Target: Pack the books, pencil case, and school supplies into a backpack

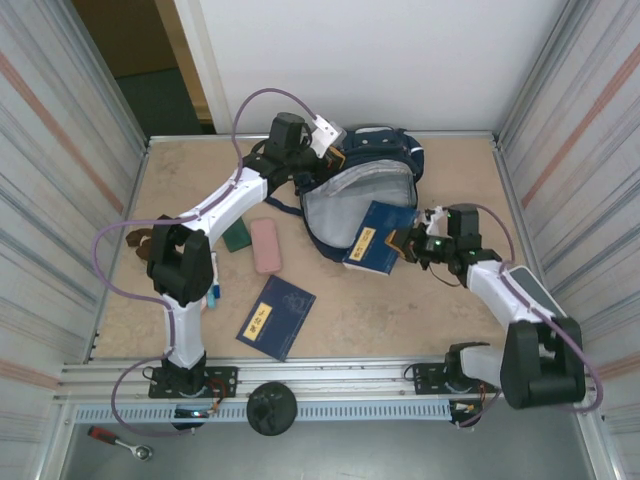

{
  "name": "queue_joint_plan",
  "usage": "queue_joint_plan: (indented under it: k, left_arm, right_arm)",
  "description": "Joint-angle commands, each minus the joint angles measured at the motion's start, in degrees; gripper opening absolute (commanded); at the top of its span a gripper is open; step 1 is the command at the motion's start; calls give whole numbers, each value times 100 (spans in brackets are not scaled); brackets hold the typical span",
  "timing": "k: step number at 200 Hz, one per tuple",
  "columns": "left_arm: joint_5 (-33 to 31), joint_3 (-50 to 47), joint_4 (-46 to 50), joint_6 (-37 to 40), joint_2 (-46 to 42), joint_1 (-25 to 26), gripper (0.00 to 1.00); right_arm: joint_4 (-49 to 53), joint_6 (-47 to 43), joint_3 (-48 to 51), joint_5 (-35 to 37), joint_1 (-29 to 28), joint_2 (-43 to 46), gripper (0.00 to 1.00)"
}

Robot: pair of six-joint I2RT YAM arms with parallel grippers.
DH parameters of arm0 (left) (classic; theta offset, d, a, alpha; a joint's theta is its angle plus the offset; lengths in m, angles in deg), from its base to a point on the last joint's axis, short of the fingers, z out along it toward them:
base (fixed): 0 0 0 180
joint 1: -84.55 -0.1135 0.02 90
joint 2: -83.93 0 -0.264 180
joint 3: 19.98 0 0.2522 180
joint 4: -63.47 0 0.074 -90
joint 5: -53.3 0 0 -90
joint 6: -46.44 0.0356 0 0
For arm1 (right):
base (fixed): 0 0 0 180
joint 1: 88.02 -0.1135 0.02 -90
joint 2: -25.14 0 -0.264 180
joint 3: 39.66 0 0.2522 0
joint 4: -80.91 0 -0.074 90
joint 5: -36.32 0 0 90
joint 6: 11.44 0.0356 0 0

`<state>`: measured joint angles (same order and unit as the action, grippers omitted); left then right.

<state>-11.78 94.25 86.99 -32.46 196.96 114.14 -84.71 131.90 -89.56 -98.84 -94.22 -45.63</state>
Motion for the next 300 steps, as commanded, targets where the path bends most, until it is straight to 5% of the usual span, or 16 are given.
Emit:
queue_joint_plan:
  k: [1, 45, 132, 154, 184, 222, 241, 277, 300]
  left_arm:
    - [530, 172, -720, -361, -247, -35, 0]
    - [740, 175, -681, -435, -212, -40, 0]
    - [866, 199, -672, -624, -142, -43, 0]
    - [942, 200, -711, -703, -102, -49, 0]
    - [954, 241, -708, -740, -36, -54, 0]
    - [803, 344, -699, -860, 166, -132, 0]
    - [744, 386, -774, -1005, 344, -155, 0]
    - [577, 475, -824, -1211, 667, -92, 0]
    - [360, 616, -664, -998, 1098, 143, 1]
  right_arm:
    - [-1436, 792, -451, 300, -122, -470, 0]
    - [-2873, 1883, -1099, 1375, -383, -1778, 0]
    - [-4090, 2558, -2687, 4108, -1173, -4203, 1]
    - [-4157, 2526, -3043, 4612, -1335, -4777, 12]
    - [-3236, 2124, -3836, 4180, -1393, -5294, 36]
    - [-2743, 1177, -2793, 4130, -1292, -4194, 49]
    - [-2424, 780, -2074, 3962, -1135, -3291, 64]
    - [-1727, 5, -772, 3670, -808, -1420, 68]
    - [-917, -614, -275, 4210, -747, -156, 70]
